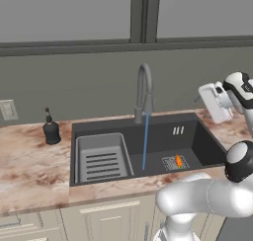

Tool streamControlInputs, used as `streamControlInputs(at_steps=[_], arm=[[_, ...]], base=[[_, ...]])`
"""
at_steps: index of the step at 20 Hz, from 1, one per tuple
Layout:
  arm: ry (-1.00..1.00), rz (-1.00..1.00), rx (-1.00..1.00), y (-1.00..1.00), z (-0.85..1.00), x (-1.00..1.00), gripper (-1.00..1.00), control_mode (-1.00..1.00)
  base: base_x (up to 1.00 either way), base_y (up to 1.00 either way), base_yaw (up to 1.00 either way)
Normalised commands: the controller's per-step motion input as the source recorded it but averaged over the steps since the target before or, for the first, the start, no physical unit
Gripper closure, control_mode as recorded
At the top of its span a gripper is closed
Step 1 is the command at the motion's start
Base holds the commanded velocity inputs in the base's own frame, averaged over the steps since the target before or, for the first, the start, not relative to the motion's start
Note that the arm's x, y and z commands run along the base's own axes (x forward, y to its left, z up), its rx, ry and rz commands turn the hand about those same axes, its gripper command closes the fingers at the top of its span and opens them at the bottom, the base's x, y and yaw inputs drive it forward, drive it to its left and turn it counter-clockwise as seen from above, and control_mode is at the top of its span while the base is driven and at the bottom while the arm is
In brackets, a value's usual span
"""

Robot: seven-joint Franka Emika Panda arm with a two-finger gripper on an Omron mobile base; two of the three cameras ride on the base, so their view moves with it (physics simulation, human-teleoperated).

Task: Turn on the sink faucet. Then move the carrot from the counter to the sink. Turn off the sink. Move the vegetable from the sink to the pot next to the stove. Finally move the pot to the rear left burner.

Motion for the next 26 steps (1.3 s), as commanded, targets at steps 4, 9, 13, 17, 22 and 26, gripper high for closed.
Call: streamControlInputs(at_steps=[4, 9, 13, 17, 22, 26], arm=[[0.44, -0.21, 0.34, 0.0, -0.05, 0.04, -1.0, -1.0], [0.44, -0.17, 0.41, -0.12, -0.09, 0.15, -1.0, -1.0], [0.45, -0.16, 0.41, -0.12, -0.1, 0.21, -1.0, -1.0], [0.48, -0.16, 0.35, -0.06, -0.12, 0.33, -1.0, -1.0], [0.23, -0.07, 0.11, -0.04, -0.27, 0.19, -1.0, -1.0], [0.08, -0.02, 0.0, 0.02, -0.29, 0.42, -1.0, -1.0]], base=[[0.0, 0.0, 0.0], [0.0, 0.0, 0.0], [0.0, 0.0, 0.0], [0.0, 0.0, 0.0], [0.0, 0.0, 0.0], [0.0, 0.0, 0.0]])
